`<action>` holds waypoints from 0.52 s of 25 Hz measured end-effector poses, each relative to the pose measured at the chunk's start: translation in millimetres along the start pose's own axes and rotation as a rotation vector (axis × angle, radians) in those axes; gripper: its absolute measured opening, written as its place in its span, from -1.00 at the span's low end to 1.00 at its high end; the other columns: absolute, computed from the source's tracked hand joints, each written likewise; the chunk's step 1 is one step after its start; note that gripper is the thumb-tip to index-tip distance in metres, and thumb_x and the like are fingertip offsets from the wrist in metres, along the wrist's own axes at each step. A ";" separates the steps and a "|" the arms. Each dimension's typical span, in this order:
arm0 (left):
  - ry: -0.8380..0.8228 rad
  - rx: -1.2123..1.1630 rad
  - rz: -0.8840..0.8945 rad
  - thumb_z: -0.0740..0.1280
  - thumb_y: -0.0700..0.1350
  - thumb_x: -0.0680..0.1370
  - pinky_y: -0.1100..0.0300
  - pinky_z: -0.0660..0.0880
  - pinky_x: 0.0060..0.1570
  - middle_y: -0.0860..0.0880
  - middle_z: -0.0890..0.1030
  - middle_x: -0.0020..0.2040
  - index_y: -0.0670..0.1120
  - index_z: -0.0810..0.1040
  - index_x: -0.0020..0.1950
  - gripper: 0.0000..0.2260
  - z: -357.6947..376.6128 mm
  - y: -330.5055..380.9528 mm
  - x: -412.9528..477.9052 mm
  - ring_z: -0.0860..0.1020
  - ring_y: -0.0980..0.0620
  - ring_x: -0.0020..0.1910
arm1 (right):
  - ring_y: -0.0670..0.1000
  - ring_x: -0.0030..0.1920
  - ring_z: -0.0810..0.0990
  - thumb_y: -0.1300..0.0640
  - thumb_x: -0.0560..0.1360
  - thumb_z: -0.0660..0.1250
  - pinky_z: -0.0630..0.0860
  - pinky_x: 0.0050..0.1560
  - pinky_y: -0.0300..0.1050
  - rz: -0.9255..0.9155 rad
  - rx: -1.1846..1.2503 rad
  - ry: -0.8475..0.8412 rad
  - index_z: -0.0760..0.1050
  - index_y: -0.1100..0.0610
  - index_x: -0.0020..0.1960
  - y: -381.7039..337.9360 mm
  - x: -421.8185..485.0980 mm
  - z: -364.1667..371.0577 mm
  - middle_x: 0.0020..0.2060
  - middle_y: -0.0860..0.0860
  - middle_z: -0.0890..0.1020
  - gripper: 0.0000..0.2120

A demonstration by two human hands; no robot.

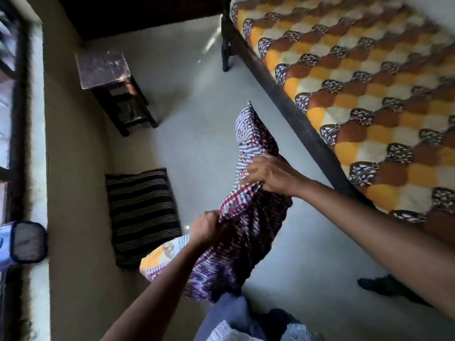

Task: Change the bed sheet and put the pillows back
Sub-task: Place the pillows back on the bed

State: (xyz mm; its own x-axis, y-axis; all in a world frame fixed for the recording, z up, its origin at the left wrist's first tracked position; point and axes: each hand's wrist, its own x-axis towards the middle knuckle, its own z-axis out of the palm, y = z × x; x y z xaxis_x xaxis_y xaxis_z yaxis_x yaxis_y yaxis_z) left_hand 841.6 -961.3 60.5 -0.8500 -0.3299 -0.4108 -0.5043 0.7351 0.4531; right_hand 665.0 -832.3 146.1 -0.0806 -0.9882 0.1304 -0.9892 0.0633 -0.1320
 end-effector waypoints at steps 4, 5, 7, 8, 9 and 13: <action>0.161 -0.100 -0.184 0.26 -0.06 0.55 -0.01 0.40 -0.05 -0.33 0.60 0.04 -0.28 0.55 0.06 -0.71 10.7 32.9 -38.9 0.54 -0.29 0.06 | 0.12 -0.14 0.56 0.38 0.17 0.42 0.51 -0.13 -0.11 0.230 0.123 0.126 0.64 0.14 0.01 -13.8 -38.7 14.7 -0.19 0.10 0.59 -0.58; 0.215 -0.169 -0.251 0.26 -0.09 0.54 -0.01 0.41 -0.03 -0.35 0.59 0.05 -0.30 0.54 0.08 -0.72 11.6 39.5 -46.1 0.54 -0.29 0.07 | 0.16 -0.07 0.57 0.34 0.28 0.44 0.53 -0.03 -0.06 0.329 0.204 0.163 0.60 0.15 0.10 -25.8 -48.7 14.5 -0.09 0.12 0.59 -0.61; 0.308 -0.340 -0.429 0.24 -0.11 0.54 0.02 0.41 0.05 -0.34 0.57 0.10 -0.30 0.53 0.14 -0.70 14.0 52.3 -63.2 0.52 -0.29 0.12 | 0.11 0.07 0.53 0.23 0.41 0.42 0.44 0.13 -0.12 0.515 0.410 0.165 0.54 0.13 0.21 -65.5 -77.9 11.5 0.04 0.11 0.56 -0.63; 0.341 -0.427 -0.509 0.24 -0.10 0.54 0.03 0.40 0.09 -0.33 0.56 0.14 -0.29 0.52 0.17 -0.68 15.2 57.0 -71.5 0.50 -0.28 0.15 | 0.08 0.09 0.52 0.18 0.43 0.40 0.39 0.12 -0.20 0.566 0.506 0.141 0.52 0.11 0.23 -88.6 -93.0 9.5 0.06 0.10 0.55 -0.64; 0.381 -0.509 -0.565 0.24 -0.09 0.54 0.04 0.39 0.13 -0.32 0.55 0.16 -0.29 0.51 0.20 -0.67 16.3 59.8 -79.8 0.49 -0.28 0.17 | 0.04 0.10 0.53 0.13 0.45 0.39 0.36 0.07 -0.27 0.605 0.595 0.106 0.52 0.09 0.23 -112.2 -107.6 9.2 0.08 0.08 0.55 -0.64; 0.503 -0.792 -0.682 0.30 0.03 0.51 0.02 0.40 0.23 -0.28 0.53 0.20 -0.25 0.49 0.24 -0.56 14.5 51.3 -104.7 0.48 -0.26 0.20 | 0.00 0.27 0.48 -0.04 0.45 0.39 0.38 0.17 -0.25 0.784 0.891 -0.029 0.35 0.03 0.38 -189.3 -146.5 16.1 0.30 0.03 0.47 -0.46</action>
State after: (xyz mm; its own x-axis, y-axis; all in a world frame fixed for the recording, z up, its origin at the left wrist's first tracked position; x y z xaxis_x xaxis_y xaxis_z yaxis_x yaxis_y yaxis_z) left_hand 906.9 -880.4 115.2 -0.2396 -0.8439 -0.4800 -0.6842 -0.2040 0.7002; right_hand 866.1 -701.8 136.1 -0.6120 -0.7269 -0.3116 -0.2367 0.5443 -0.8048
